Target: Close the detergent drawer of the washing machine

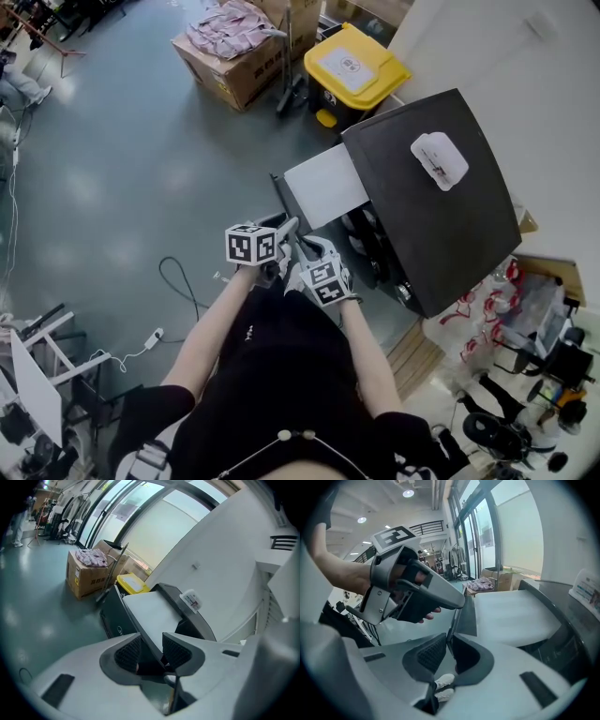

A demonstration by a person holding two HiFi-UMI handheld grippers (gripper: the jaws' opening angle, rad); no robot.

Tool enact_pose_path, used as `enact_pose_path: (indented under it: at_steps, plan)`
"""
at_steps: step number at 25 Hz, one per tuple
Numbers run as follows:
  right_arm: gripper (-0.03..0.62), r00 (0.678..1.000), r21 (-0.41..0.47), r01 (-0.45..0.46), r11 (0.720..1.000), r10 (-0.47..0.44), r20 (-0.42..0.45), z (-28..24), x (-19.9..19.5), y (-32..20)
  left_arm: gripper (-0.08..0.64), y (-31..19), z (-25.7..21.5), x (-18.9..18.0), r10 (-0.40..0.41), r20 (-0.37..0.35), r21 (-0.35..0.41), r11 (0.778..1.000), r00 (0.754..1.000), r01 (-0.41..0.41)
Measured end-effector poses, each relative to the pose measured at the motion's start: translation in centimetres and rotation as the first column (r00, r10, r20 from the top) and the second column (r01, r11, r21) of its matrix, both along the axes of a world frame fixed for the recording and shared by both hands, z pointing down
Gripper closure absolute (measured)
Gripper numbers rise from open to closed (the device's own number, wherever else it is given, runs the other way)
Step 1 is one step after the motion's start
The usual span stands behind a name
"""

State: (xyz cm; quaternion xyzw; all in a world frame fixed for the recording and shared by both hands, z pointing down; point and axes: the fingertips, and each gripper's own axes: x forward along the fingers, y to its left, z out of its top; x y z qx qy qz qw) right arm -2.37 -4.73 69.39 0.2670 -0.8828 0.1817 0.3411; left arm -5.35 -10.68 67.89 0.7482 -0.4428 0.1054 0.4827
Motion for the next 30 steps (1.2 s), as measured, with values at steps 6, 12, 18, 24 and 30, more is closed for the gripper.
enact_pose_path:
  at_steps: [6, 12, 18, 24, 30]
  plan:
    - [0.546, 1.000, 0.029, 0.010, 1.000, -0.010, -0.027, 0.3, -0.2, -0.2, 0.428, 0.0, 0.5, -0.2, -0.010, 0.021, -0.007, 1.000, 1.000, 0.010]
    - [0.551, 0.999, 0.049, -0.022, 0.999, 0.024, -0.035, -0.7, 0.2, -0.2, 0.425, -0.1, 0.1, -0.4, -0.019, 0.065, -0.004, 1.000, 0.998, 0.019]
    - [0.552, 0.999, 0.070, -0.051, 0.996, 0.052, -0.015, -2.1, 0.4, -0.7, 0.419, -0.6, 0.2, 0.3, -0.002, 0.060, -0.025, 1.000, 0.998, 0.003]
    - [0.554, 0.993, 0.082, -0.117, 0.990, 0.118, -0.003, -2.8, 1.4, -1.3, 0.419, -1.1, -0.5, 1.2, 0.023, 0.048, -0.021, 1.000, 0.999, -0.022]
    - [0.557, 0.986, 0.096, -0.162, 0.982, 0.164, -0.013, -2.8, 3.0, -2.4, 0.419, -1.9, -0.5, 2.8, 0.069, 0.033, -0.021, 0.997, 0.997, -0.069]
